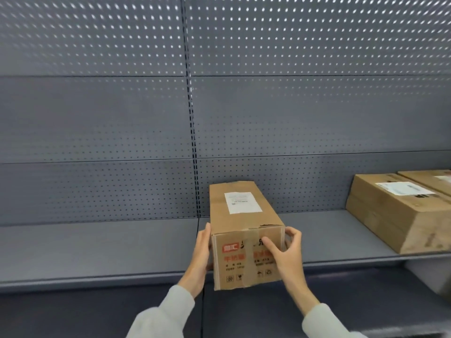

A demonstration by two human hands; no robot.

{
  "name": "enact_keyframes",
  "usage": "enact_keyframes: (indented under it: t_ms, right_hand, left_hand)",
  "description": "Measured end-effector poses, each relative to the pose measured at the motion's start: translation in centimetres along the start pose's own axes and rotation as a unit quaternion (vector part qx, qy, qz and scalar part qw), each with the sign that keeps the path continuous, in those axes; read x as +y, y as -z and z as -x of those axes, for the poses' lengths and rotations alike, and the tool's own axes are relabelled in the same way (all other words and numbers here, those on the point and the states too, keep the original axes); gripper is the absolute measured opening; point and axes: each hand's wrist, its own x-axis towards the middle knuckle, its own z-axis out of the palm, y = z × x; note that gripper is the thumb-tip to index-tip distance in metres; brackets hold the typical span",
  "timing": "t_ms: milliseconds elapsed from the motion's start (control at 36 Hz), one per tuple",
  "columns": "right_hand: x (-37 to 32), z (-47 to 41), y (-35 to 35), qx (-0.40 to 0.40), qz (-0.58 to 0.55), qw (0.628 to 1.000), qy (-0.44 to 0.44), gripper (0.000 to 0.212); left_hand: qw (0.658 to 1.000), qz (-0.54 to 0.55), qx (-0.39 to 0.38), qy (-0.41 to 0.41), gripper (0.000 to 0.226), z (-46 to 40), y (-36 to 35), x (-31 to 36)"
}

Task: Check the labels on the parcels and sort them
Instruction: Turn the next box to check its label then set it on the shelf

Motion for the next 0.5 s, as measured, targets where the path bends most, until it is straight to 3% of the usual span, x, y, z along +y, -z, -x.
enact_keyframes:
  t_ms: [167,250,361,417,500]
  right_hand:
    - [0.7,0.3,0.1,-0.027,-0.03,0.999,-0.024,0.06]
    - [0.3,-0.7,0.4,-0.042,-0.049,0.996,-0.054,0.039]
    - [-0.4,-3.7,1.3,-0.103,-0.028,0.991,-0.077,0.034]
    - [-1.3,-5.3,1.4,-0.15,-0.008,0.985,-0.089,0.037]
    - [-2.8,-7.7,0.8,-0.202,0.034,0.974,-0.094,0.058]
  left_hand:
    - [1.0,-0.013,-0.003,0.024,0.056,-0.7,0.5,-0.8]
    - [0.999,-0.023,0.014,0.028,0.059,-1.5,1.1,-1.1]
    - [0.998,-0.046,0.031,0.021,0.063,-3.2,1.7,-0.1]
    - [0.998,-0.052,0.032,0.03,0.058,-4.4,1.8,0.8]
    - [0.995,-0.081,0.037,0.048,0.063,-6.0,1.5,2.3]
